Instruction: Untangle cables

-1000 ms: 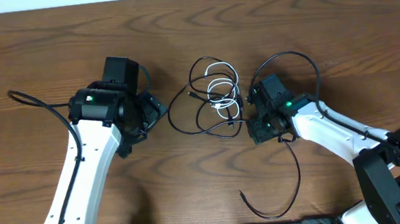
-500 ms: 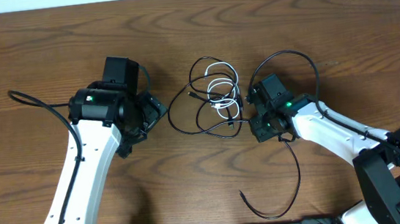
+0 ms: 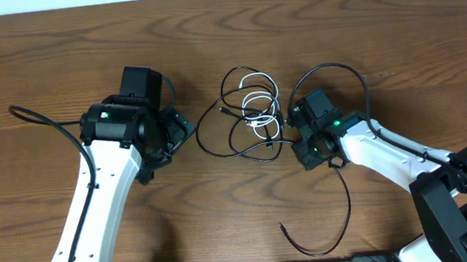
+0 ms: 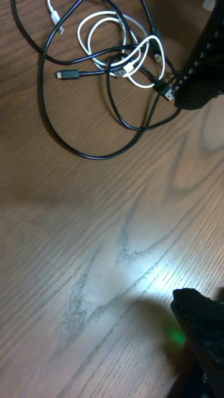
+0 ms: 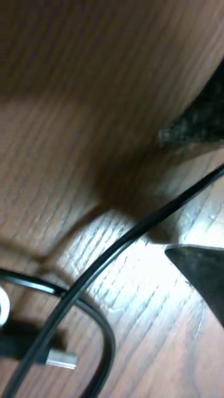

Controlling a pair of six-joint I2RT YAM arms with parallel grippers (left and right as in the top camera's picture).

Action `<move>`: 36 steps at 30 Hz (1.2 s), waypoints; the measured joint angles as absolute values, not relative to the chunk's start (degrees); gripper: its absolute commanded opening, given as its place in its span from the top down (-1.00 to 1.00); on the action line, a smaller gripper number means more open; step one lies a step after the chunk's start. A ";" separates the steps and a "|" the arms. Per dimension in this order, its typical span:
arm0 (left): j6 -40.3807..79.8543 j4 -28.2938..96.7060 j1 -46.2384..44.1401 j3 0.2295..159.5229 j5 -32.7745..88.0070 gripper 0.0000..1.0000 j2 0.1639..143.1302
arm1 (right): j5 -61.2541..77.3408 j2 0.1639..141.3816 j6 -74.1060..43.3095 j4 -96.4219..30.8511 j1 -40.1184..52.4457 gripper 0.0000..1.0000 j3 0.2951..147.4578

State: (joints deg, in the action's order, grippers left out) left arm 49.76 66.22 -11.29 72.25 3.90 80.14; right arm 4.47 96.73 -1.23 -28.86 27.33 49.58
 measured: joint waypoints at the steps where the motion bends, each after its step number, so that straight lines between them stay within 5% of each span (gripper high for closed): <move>1: 49.76 66.24 -11.29 72.25 3.90 -0.96 80.14 | 4.21 96.84 -0.99 -28.80 27.33 0.42 49.58; 5: 49.76 66.22 -11.29 72.25 3.90 -0.96 80.14 | 3.97 97.01 -0.93 -28.67 27.35 0.98 49.67; 17: 45.91 65.47 -11.29 71.96 6.81 -1.00 80.14 | 10.94 95.77 -6.68 -42.41 27.35 0.98 64.47; 25: 29.52 55.00 -11.33 71.61 33.67 -0.99 78.24 | 23.62 86.00 -7.51 -44.56 27.35 0.98 76.55; 36: 48.64 39.16 -11.33 71.59 46.96 -0.84 67.42 | 28.53 78.83 -9.50 -45.06 27.35 0.98 77.06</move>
State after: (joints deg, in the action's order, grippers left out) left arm 48.64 39.16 -11.33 71.59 46.96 67.42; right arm 28.53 78.83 -9.50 -45.06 27.35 77.06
